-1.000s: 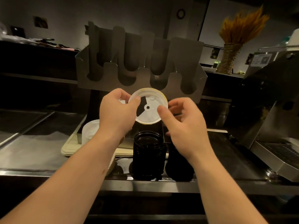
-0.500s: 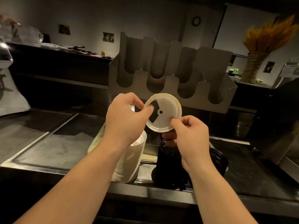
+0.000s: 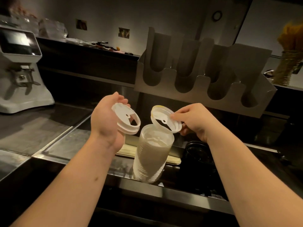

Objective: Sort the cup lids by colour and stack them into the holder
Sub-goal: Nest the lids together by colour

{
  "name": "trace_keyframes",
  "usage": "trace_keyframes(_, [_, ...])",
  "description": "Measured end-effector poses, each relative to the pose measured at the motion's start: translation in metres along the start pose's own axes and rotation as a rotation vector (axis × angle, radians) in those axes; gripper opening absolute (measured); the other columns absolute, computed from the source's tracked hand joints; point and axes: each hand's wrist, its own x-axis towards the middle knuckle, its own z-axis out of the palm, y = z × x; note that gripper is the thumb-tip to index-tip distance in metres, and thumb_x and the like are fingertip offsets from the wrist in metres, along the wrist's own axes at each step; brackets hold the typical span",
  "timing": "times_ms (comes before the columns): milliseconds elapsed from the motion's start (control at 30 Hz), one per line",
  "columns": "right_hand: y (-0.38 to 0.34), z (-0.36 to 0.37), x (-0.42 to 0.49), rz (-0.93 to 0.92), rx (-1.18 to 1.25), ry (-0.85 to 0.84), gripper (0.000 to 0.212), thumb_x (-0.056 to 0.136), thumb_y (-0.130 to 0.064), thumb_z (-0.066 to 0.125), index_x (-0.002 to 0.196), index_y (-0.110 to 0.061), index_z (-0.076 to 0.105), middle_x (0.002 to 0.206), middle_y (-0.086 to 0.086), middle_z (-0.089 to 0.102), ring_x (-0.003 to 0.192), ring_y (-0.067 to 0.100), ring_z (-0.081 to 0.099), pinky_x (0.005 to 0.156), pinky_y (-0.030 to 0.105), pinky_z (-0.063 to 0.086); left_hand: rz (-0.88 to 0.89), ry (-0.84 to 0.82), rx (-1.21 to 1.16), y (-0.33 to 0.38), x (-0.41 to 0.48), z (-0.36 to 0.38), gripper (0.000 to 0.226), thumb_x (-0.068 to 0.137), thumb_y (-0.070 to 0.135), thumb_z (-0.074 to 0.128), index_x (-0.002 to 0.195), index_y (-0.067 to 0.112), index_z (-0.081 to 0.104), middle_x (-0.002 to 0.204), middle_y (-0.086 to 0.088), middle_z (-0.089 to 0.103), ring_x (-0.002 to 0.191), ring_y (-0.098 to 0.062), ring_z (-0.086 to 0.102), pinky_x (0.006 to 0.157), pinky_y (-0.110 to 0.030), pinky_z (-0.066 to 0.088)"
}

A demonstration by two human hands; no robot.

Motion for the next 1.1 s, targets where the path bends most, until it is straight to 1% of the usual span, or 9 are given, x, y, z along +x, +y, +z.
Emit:
trace_keyframes(200, [-0.004, 0.014, 0.009, -0.019, -0.093, -0.026, 0.009, 0.090, -0.024, 0.076, 0.087, -0.016, 0.079, 0.083, 0.009, 0.075, 0.056, 0.015, 0.060, 0.047, 0.021, 0.046, -0.137, -0.079, -0.227, 0.013, 0.003, -0.017, 0.021, 0.096, 0.019, 0.043, 0.107, 0.011, 0.059, 0.110, -0.013, 0.061, 0.105, -0.034, 0.063, 0.098, -0.053, 0.052])
trace_keyframes(333, [-0.005, 0.015, 0.011, -0.053, -0.163, -0.037, 0.004, 0.089, -0.021, 0.076, 0.090, -0.017, 0.077, 0.086, 0.008, 0.074, 0.059, 0.015, 0.058, 0.048, 0.020, 0.045, -0.200, -0.035, -0.292, 0.013, 0.007, -0.026, 0.029, 0.091, 0.012, 0.042, 0.115, 0.014, 0.058, 0.125, -0.014, 0.059, 0.113, -0.036, 0.061, 0.090, -0.052, 0.055])
trace_keyframes(400, [-0.003, 0.014, 0.011, -0.092, -0.191, -0.031, 0.002, 0.089, -0.020, 0.076, 0.089, -0.018, 0.076, 0.085, 0.006, 0.073, 0.057, 0.013, 0.057, 0.047, 0.019, 0.044, -0.242, -0.008, -0.336, 0.014, 0.008, -0.028, 0.028, 0.092, 0.011, 0.045, 0.118, 0.014, 0.057, 0.127, -0.015, 0.056, 0.114, -0.038, 0.058, 0.086, -0.058, 0.055])
trace_keyframes(467, [0.000, 0.016, 0.011, -0.140, -0.231, -0.031, 0.003, 0.089, -0.020, 0.076, 0.087, -0.020, 0.077, 0.085, 0.002, 0.073, 0.063, 0.011, 0.060, 0.051, 0.018, 0.045, -0.291, -0.011, -0.398, 0.013, 0.011, -0.030, 0.026, 0.095, 0.012, 0.048, 0.120, 0.012, 0.055, 0.130, -0.017, 0.052, 0.115, -0.041, 0.056, 0.091, -0.066, 0.050])
trace_keyframes(600, [0.005, 0.027, 0.015, -0.219, -0.293, -0.030, 0.006, 0.089, -0.023, 0.076, 0.085, -0.026, 0.079, 0.084, -0.004, 0.073, 0.081, 0.011, 0.069, 0.067, 0.022, 0.055, -0.372, -0.077, -0.454, 0.007, 0.017, -0.035, 0.038, 0.099, 0.031, 0.056, 0.131, 0.011, 0.049, 0.133, -0.024, 0.052, 0.117, -0.045, 0.057, 0.096, -0.069, 0.047])
trace_keyframes(767, [0.011, 0.035, 0.018, -0.276, -0.305, -0.024, 0.006, 0.089, -0.025, 0.076, 0.085, -0.027, 0.080, 0.081, -0.008, 0.073, 0.080, 0.008, 0.069, 0.066, 0.019, 0.053, -0.417, 0.013, -0.304, 0.003, 0.017, -0.030, 0.053, 0.094, 0.062, 0.053, 0.121, 0.016, 0.052, 0.123, -0.018, 0.055, 0.111, -0.040, 0.059, 0.084, -0.059, 0.057])
trace_keyframes(900, [0.013, 0.039, 0.017, -0.302, -0.323, -0.019, 0.005, 0.089, -0.026, 0.076, 0.088, -0.027, 0.081, 0.082, -0.010, 0.073, 0.081, 0.006, 0.068, 0.069, 0.019, 0.054, -0.430, 0.056, -0.275, 0.005, 0.018, -0.030, 0.062, 0.091, 0.069, 0.050, 0.129, 0.020, 0.047, 0.122, -0.018, 0.053, 0.107, -0.040, 0.058, 0.082, -0.056, 0.057])
trace_keyframes(1000, [0.015, 0.041, 0.016, -0.307, -0.304, -0.002, 0.004, 0.089, -0.027, 0.076, 0.089, -0.027, 0.081, 0.082, -0.010, 0.073, 0.080, 0.006, 0.068, 0.070, 0.020, 0.055, -0.406, -0.034, -0.255, 0.008, 0.014, -0.031, 0.064, 0.086, 0.061, 0.064, 0.128, 0.015, 0.051, 0.126, -0.020, 0.053, 0.111, -0.042, 0.057, 0.088, -0.058, 0.055])
trace_keyframes(1100, [0.016, 0.042, 0.015, -0.333, -0.356, 0.029, 0.005, 0.088, -0.030, 0.076, 0.089, -0.030, 0.080, 0.082, -0.013, 0.072, 0.080, 0.005, 0.067, 0.072, 0.021, 0.056, -0.358, -0.117, -0.171, 0.012, 0.007, -0.028, 0.054, 0.076, 0.036, 0.076, 0.121, 0.016, 0.055, 0.129, -0.019, 0.053, 0.115, -0.042, 0.056, 0.088, -0.054, 0.056])
